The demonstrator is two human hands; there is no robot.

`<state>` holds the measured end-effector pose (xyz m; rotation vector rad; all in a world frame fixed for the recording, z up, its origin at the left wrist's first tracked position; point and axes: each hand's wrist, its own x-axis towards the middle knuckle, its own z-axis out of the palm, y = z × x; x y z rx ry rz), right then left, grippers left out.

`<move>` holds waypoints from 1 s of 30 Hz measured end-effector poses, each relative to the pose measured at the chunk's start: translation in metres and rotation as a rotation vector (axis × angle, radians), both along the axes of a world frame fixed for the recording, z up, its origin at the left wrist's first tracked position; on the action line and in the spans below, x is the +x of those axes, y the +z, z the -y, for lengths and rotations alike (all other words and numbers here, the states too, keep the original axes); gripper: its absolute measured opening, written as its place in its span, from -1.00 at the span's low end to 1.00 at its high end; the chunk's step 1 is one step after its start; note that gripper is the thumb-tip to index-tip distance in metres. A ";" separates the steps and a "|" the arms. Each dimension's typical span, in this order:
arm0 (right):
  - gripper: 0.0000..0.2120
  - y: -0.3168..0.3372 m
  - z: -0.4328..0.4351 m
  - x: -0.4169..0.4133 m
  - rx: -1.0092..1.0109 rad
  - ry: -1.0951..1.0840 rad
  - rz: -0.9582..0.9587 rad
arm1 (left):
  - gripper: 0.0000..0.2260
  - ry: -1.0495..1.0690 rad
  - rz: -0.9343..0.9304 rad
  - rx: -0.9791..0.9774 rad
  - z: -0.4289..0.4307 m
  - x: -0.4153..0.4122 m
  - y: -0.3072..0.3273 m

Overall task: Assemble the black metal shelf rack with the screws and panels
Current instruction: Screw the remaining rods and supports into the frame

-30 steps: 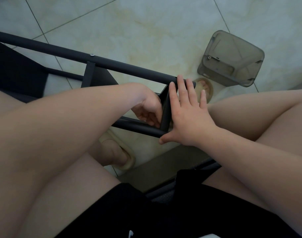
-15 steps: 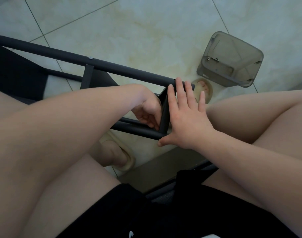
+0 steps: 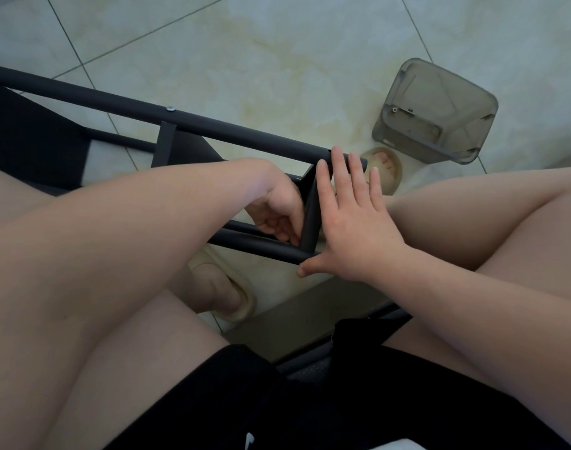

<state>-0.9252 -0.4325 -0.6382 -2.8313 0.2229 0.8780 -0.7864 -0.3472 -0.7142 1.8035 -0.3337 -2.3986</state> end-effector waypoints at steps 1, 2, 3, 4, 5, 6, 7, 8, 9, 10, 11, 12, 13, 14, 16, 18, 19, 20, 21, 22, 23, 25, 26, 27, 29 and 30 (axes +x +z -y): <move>0.51 0.000 0.000 0.000 0.001 0.004 0.003 | -0.94 0.009 -0.009 0.002 0.000 0.001 0.000; 0.51 0.000 0.001 0.000 0.002 0.008 0.006 | -0.93 0.016 -0.018 0.004 0.000 0.001 0.000; 0.51 -0.001 0.001 0.000 0.006 0.011 0.008 | -0.92 0.020 -0.025 0.003 -0.001 0.002 0.001; 0.51 -0.001 0.001 0.000 0.012 0.012 0.007 | -0.92 0.021 -0.029 0.001 -0.001 0.003 0.001; 0.51 -0.001 0.002 0.000 0.018 0.012 0.005 | -0.92 0.020 -0.028 -0.004 -0.002 0.002 0.002; 0.51 -0.001 0.002 0.000 0.023 0.012 0.004 | -0.93 0.017 -0.020 -0.010 -0.003 0.002 0.002; 0.52 -0.001 0.002 0.000 0.026 0.010 0.004 | -0.94 0.016 -0.009 -0.014 -0.004 0.001 0.002; 0.52 -0.001 0.002 -0.001 0.028 0.009 0.004 | -0.94 0.018 -0.001 -0.015 -0.004 0.000 0.001; 0.52 -0.001 0.001 -0.001 0.028 0.009 0.004 | -0.93 0.024 0.001 -0.014 -0.004 -0.001 0.001; 0.52 -0.001 0.001 -0.001 0.026 0.010 0.004 | -0.91 0.031 -0.001 -0.011 -0.004 -0.002 0.000; 0.52 -0.001 0.001 -0.001 0.025 0.011 0.006 | -0.90 0.037 -0.004 -0.010 -0.003 -0.002 0.000; 0.52 -0.002 0.001 -0.001 0.024 0.012 0.008 | -0.91 0.042 -0.007 -0.009 -0.003 -0.001 0.000; 0.52 -0.002 0.000 -0.001 0.025 0.014 0.011 | -0.91 0.044 -0.011 -0.010 -0.003 -0.001 0.001; 0.52 -0.002 0.000 -0.001 0.025 0.015 0.013 | -0.91 0.046 -0.015 -0.011 -0.002 0.000 0.002; 0.52 -0.002 0.000 -0.001 0.027 0.015 0.016 | -0.91 0.046 -0.022 -0.017 -0.003 0.001 0.003; 0.52 -0.002 0.000 -0.001 0.025 0.013 0.016 | -0.90 0.031 -0.023 -0.031 -0.004 0.002 0.004; 0.52 -0.002 0.000 -0.001 0.025 0.014 0.018 | -0.90 0.015 -0.015 -0.040 -0.004 0.002 0.005; 0.52 -0.002 -0.001 -0.001 0.025 0.014 0.018 | -0.90 -0.001 -0.004 -0.048 -0.004 0.001 0.004; 0.52 -0.002 -0.001 -0.001 0.025 0.015 0.016 | -0.90 -0.011 0.008 -0.052 -0.004 0.000 0.003; 0.52 -0.002 -0.001 0.000 0.025 0.015 0.013 | -0.91 -0.015 0.016 -0.052 -0.004 -0.001 0.002; 0.52 -0.002 -0.001 0.000 0.025 0.015 0.011 | -0.92 -0.015 0.019 -0.050 -0.004 -0.002 0.001; 0.52 -0.003 -0.001 0.000 0.023 0.016 0.011 | -0.93 -0.017 0.021 -0.047 -0.003 -0.002 0.001; 0.52 -0.003 -0.001 -0.001 0.022 0.016 0.011 | -0.93 -0.022 0.022 -0.044 -0.002 -0.002 0.000; 0.51 -0.003 -0.001 0.000 0.023 0.016 0.012 | -0.93 -0.028 0.021 -0.041 -0.002 -0.001 0.001; 0.51 -0.003 -0.001 0.000 0.027 0.013 0.013 | -0.93 -0.035 0.012 -0.035 -0.001 0.000 0.001; 0.51 -0.003 -0.001 0.000 0.028 0.013 0.014 | -0.92 -0.040 0.008 -0.033 -0.001 0.001 0.002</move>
